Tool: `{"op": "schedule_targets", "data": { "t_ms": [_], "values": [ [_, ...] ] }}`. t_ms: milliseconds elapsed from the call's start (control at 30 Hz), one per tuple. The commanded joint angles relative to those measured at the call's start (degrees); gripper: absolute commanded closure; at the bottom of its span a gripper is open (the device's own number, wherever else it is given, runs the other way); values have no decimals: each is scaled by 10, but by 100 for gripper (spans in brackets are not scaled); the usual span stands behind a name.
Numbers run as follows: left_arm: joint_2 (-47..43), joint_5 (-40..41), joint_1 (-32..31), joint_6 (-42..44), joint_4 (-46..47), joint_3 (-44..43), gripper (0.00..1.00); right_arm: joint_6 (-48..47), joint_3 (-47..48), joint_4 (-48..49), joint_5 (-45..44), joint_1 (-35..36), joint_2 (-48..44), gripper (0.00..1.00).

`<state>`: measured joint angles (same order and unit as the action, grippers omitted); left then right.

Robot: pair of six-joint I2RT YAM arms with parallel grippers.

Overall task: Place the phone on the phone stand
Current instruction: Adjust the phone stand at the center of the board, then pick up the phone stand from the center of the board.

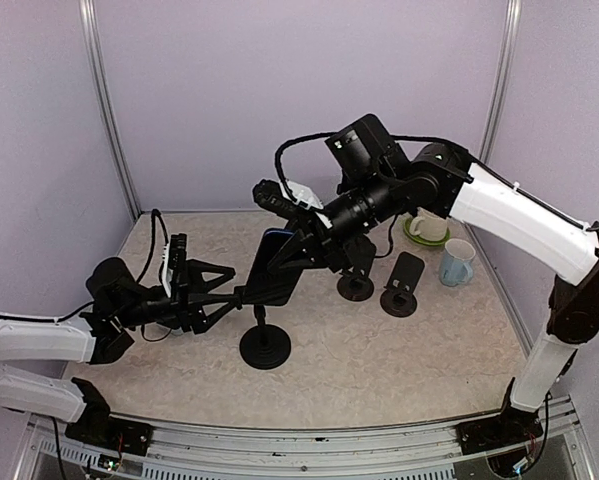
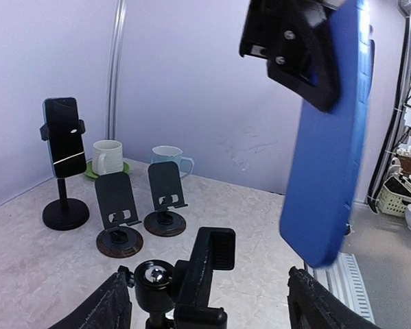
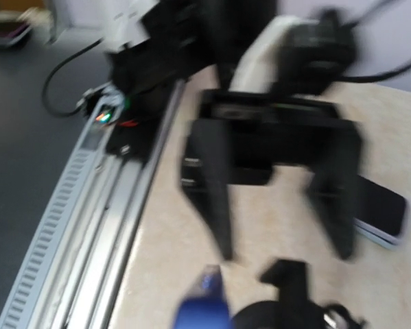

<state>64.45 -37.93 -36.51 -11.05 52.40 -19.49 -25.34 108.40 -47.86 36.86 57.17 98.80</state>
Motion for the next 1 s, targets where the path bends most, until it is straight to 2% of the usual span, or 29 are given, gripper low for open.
{"op": "schedule_targets", "data": {
  "t_ms": [0,200,433,633,967],
  "values": [
    [-23,65,-3,2,-46,12,23,-83,65,-75,6,39,43,100],
    [-25,74,-11,-16,-39,35,23,-152,123,-134,7,44,88,100],
    [-30,102,-43,-26,-28,47,24,-225,129,-163,6,44,94,100],
    [-20,134,-63,-18,-32,38,27,-231,102,-158,-1,43,78,100],
    [1,172,-82,4,-40,16,43,-212,85,-142,-14,43,66,100]
  ]
}}
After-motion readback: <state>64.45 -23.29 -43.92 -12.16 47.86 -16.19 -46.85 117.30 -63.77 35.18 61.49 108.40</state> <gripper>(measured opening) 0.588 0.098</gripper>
